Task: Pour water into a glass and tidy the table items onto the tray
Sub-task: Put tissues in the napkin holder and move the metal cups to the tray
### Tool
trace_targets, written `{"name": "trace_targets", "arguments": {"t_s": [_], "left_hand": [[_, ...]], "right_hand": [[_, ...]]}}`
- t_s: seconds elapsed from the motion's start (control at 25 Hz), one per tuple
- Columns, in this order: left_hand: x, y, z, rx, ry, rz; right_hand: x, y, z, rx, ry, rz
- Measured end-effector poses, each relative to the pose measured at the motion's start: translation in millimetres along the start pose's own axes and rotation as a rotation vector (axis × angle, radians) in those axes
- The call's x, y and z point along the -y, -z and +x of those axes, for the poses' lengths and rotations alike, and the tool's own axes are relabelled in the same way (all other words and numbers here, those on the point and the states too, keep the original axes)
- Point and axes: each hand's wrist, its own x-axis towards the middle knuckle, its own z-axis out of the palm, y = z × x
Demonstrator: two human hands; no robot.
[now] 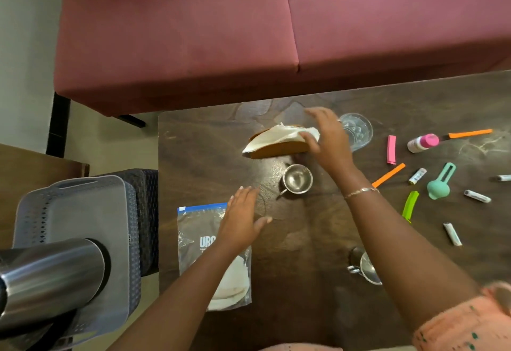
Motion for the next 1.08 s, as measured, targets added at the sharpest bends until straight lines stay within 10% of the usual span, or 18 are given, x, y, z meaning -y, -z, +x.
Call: {"name": "trace_targets", "arguments": {"t_s": [0.24, 0.64, 1.08], "left_hand": [[-21.8, -18.8, 38.4, 0.011, 0.148, -0.241], [-30.4, -52.5, 66.0, -0.034, 0.382, -0.512], [-5.4, -44.3, -11.6, -0.001, 0.492, -0.748]], "right_hand": [[-81.3, 75.8, -157.5, -0.464, -0.674, 0.357], [-15.4, 24.7, -294.8, -0.574, -1.556, 1.225], [-8.5, -25.7, -248.1, -0.681, -1.567, 1.522]]}}
